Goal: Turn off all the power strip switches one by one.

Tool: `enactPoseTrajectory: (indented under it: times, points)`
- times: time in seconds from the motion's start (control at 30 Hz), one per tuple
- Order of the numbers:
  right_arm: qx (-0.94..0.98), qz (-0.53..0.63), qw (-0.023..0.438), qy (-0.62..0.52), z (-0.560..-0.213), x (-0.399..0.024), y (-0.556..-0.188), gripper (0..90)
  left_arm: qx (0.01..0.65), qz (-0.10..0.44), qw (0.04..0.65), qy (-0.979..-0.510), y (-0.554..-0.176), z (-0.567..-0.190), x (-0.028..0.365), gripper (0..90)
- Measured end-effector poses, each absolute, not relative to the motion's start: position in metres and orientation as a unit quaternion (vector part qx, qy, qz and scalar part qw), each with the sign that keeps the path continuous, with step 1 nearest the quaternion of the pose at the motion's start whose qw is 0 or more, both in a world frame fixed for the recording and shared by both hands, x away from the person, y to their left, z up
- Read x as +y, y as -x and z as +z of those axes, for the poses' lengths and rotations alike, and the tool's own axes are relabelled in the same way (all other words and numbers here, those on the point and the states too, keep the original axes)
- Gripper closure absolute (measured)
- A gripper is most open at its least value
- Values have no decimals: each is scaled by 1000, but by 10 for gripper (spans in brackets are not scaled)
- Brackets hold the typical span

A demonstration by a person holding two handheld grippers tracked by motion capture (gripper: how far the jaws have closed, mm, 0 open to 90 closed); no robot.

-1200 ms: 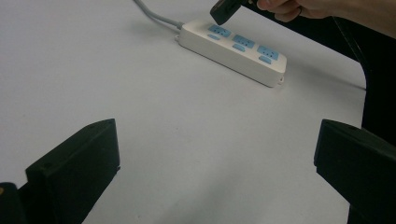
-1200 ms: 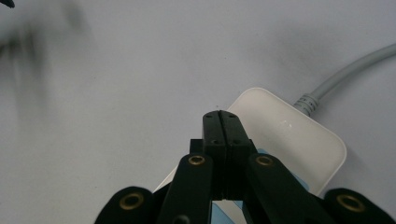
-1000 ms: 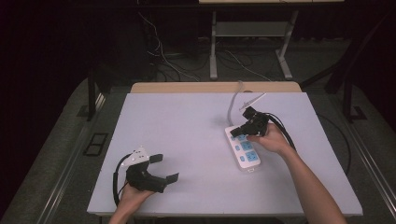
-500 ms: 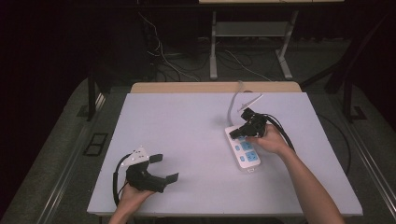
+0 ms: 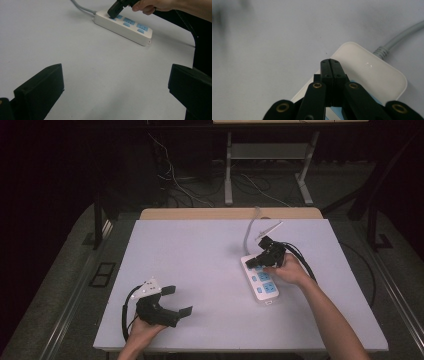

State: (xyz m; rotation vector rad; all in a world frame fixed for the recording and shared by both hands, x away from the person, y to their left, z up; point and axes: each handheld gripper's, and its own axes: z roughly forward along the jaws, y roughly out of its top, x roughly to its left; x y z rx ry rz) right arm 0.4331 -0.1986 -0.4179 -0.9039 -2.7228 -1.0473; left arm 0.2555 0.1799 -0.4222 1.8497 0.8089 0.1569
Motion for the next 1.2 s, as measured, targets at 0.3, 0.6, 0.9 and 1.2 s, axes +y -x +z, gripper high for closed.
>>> enactPoseTrajectory:
  times: [0.3,0.6,0.9,1.2]
  points:
    - [-890,-348,34,294,-419,-199,-430,900,338,63,530,-775,-256,-423,179,0]
    - [-889,-357,22,286,-417,-199,-427,900,343,63,530,-773,-256,-423,181,0]
    - [-892,-345,12,291,-413,-203,-426,900,343,63,530,-773,-257,-424,181,0]
    - [-879,-369,9,301,-399,-216,-423,900,343,63,530,-773,-256,-423,181,0]
